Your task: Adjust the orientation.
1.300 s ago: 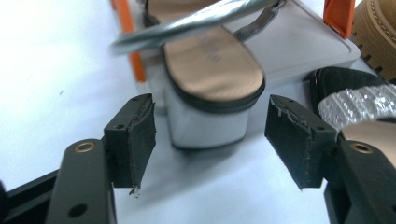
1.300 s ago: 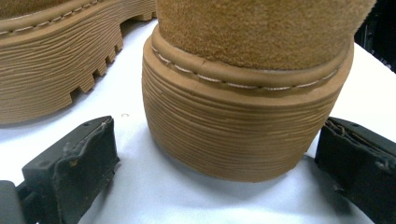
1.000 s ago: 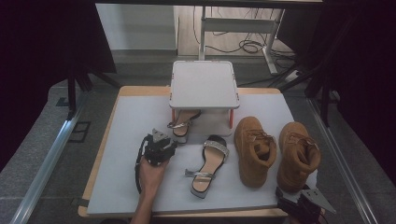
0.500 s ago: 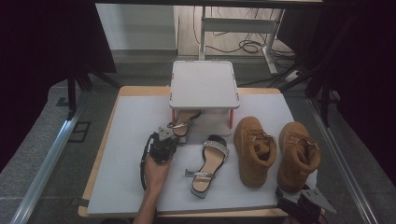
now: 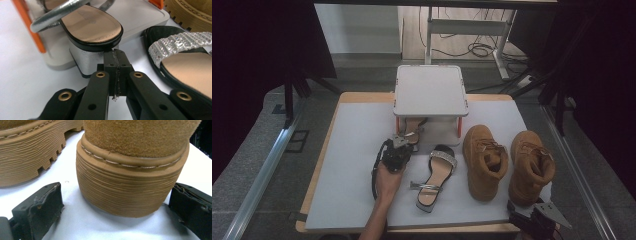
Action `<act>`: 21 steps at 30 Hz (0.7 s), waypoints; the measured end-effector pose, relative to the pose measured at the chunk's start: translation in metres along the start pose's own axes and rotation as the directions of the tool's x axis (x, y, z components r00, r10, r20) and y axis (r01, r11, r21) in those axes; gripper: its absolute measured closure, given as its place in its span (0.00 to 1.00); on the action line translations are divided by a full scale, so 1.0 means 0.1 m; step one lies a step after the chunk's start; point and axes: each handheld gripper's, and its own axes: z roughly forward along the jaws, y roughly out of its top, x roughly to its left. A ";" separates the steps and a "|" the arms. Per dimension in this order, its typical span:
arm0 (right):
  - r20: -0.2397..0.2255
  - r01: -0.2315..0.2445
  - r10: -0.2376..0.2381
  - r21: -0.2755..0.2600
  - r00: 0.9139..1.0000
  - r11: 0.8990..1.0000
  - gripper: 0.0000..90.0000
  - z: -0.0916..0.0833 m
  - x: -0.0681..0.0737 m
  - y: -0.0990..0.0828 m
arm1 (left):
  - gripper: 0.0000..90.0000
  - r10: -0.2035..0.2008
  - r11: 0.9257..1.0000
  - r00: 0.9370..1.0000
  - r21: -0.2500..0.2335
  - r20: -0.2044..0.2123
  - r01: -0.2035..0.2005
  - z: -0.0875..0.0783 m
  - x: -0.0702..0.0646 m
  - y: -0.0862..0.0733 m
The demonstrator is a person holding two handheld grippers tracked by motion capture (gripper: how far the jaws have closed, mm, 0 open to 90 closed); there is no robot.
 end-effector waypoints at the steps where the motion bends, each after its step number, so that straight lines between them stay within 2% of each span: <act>1: 0.000 0.000 0.000 -0.001 1.000 1.000 0.00 0.00 0.00 0.00 | 0.99 0.006 1.000 1.000 0.001 0.003 -0.006 0.03 -0.02 0.02; 7: -0.001 0.000 0.000 -0.001 1.000 1.000 0.00 0.00 0.00 0.00 | 0.99 0.048 0.999 0.999 0.004 -0.013 -0.048 0.16 -0.09 0.10; 13: -0.001 0.000 0.000 -0.001 1.000 1.000 0.00 0.00 0.00 0.00 | 1.00 0.063 0.998 0.998 0.009 -0.018 -0.063 0.25 -0.11 0.17; 21: -0.002 0.002 -0.002 0.001 1.000 1.000 0.00 0.00 0.00 0.00 | 1.00 0.062 0.998 0.998 0.007 -0.033 -0.062 0.31 -0.08 0.21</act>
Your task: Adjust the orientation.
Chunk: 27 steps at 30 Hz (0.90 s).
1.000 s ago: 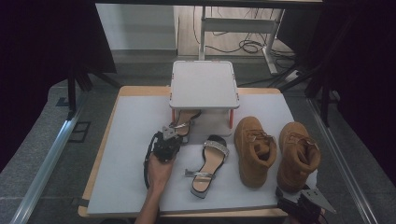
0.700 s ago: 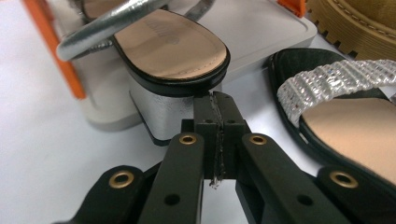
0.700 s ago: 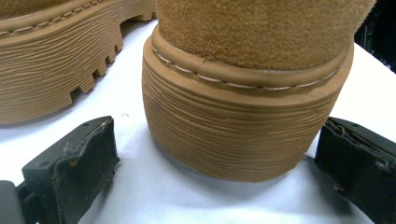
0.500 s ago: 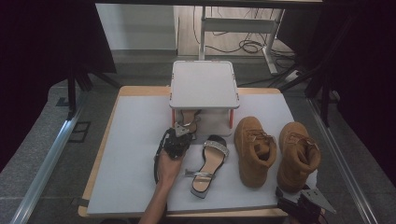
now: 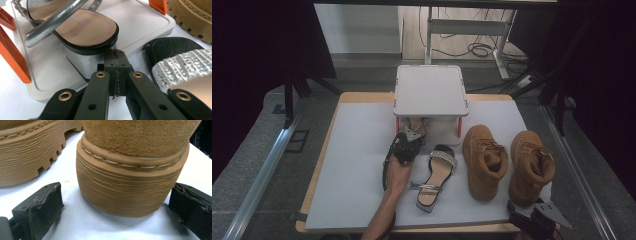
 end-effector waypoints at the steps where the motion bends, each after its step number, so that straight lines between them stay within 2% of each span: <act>1: 0.000 0.000 0.000 0.000 1.000 1.000 0.00 0.00 0.00 0.00 | 1.00 -0.002 1.000 1.000 0.000 -0.002 0.002 0.01 0.01 0.00; 11: 0.000 0.000 0.000 0.000 1.000 1.000 0.00 0.00 0.00 0.00 | 1.00 -0.006 1.000 1.000 0.001 -0.025 0.006 0.08 0.06 0.05; 14: 0.000 0.000 0.000 0.000 1.000 1.000 0.00 0.00 0.00 0.00 | 1.00 -0.018 1.000 0.999 0.000 -0.027 0.018 0.10 0.08 0.06; 17: 0.000 0.000 0.000 -0.001 1.000 1.000 0.00 0.00 0.00 0.00 | 1.00 -0.013 1.000 1.000 0.003 -0.018 0.013 0.12 0.12 0.05; 24: 0.000 0.000 0.000 -0.001 1.000 1.000 0.00 0.00 0.00 0.00 | 1.00 -0.015 1.000 1.000 0.003 -0.021 0.015 0.12 0.11 0.05; 27: 0.000 0.000 0.000 -0.001 1.000 1.000 0.00 0.00 0.00 0.00 | 0.97 -0.014 1.000 1.000 0.006 -0.025 0.014 0.12 0.10 0.05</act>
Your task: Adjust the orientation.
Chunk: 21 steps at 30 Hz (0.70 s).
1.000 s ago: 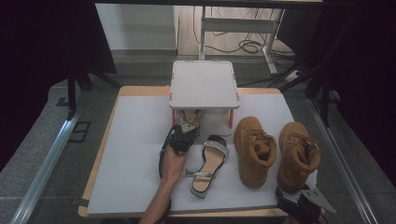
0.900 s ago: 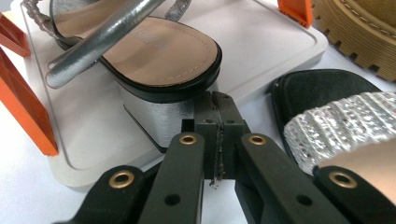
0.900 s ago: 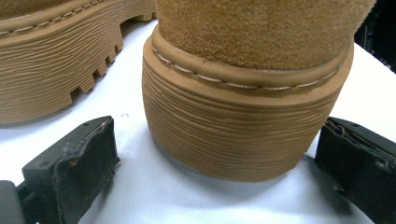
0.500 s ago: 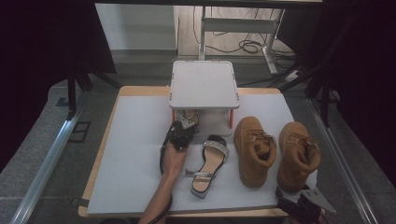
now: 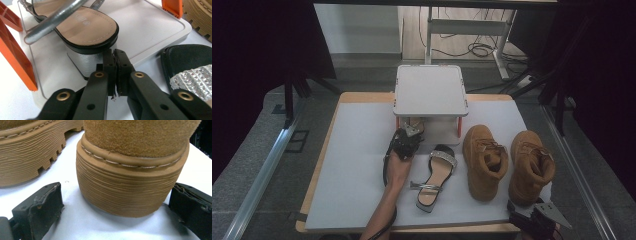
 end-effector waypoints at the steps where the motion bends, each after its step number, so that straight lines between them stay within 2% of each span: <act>1: 0.000 0.000 0.000 0.000 1.000 1.000 0.00 0.00 0.00 0.00 | 0.95 -0.006 1.000 1.000 0.001 -0.003 0.006 -0.01 -0.01 0.00; 7: 0.000 0.000 0.000 0.000 1.000 1.000 0.00 0.00 0.00 0.00 | 0.79 -0.020 1.000 1.000 -0.022 0.006 0.020 -0.10 -0.03 -0.03; 9: 0.000 0.001 -0.001 0.000 1.000 1.000 0.00 0.00 0.00 0.00 | 0.69 -0.029 0.999 1.000 -0.028 0.007 0.029 -0.14 -0.03 -0.04; 14: 0.000 0.000 0.000 0.000 1.000 1.000 0.00 0.00 0.00 0.00 | 0.53 -0.037 0.998 0.999 -0.043 0.021 0.037 -0.28 -0.03 -0.07; 18: 0.000 0.000 0.000 0.000 1.000 1.000 0.00 0.00 0.00 0.00 | 0.41 -0.048 0.998 0.998 -0.035 0.046 0.049 -0.38 -0.02 -0.11; 21: 0.000 0.000 0.000 0.000 1.000 1.000 0.00 0.00 0.00 0.00 | 0.31 -0.043 0.999 0.998 -0.025 0.045 0.045 -0.44 -0.03 -0.15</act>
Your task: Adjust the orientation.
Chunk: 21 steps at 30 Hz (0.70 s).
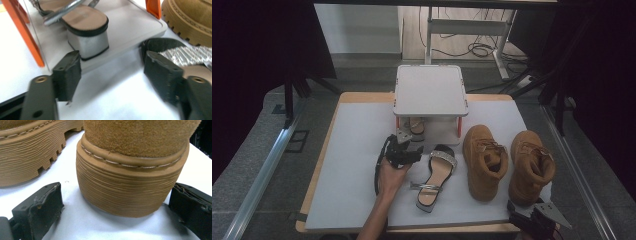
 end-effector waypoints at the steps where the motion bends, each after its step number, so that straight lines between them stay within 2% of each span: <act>1: 0.000 0.000 0.000 0.000 1.000 1.000 0.00 0.00 0.00 0.00 | 0.29 -0.003 1.000 1.000 0.002 0.000 0.003 -0.02 0.00 -0.01; 4: 0.000 0.000 0.000 0.000 1.000 1.000 0.00 0.00 0.00 0.00 | 0.21 -0.018 1.000 1.000 0.009 0.010 0.018 -0.10 0.01 -0.05; 8: 0.001 -0.002 0.002 -0.001 1.000 1.000 0.00 0.00 0.00 0.00 | 0.16 -0.020 1.000 1.000 0.002 0.019 0.020 -0.22 0.02 -0.10; 15: 0.001 -0.002 0.002 -0.001 1.000 1.000 0.00 0.00 0.00 0.00 | 0.15 -0.018 1.000 0.999 -0.006 0.029 0.018 -0.45 -0.01 -0.21; 21: 0.001 -0.002 0.002 -0.001 1.000 1.000 0.00 0.00 0.00 0.00 | 0.15 -0.006 1.000 0.999 0.008 0.035 0.005 -0.58 -0.07 -0.36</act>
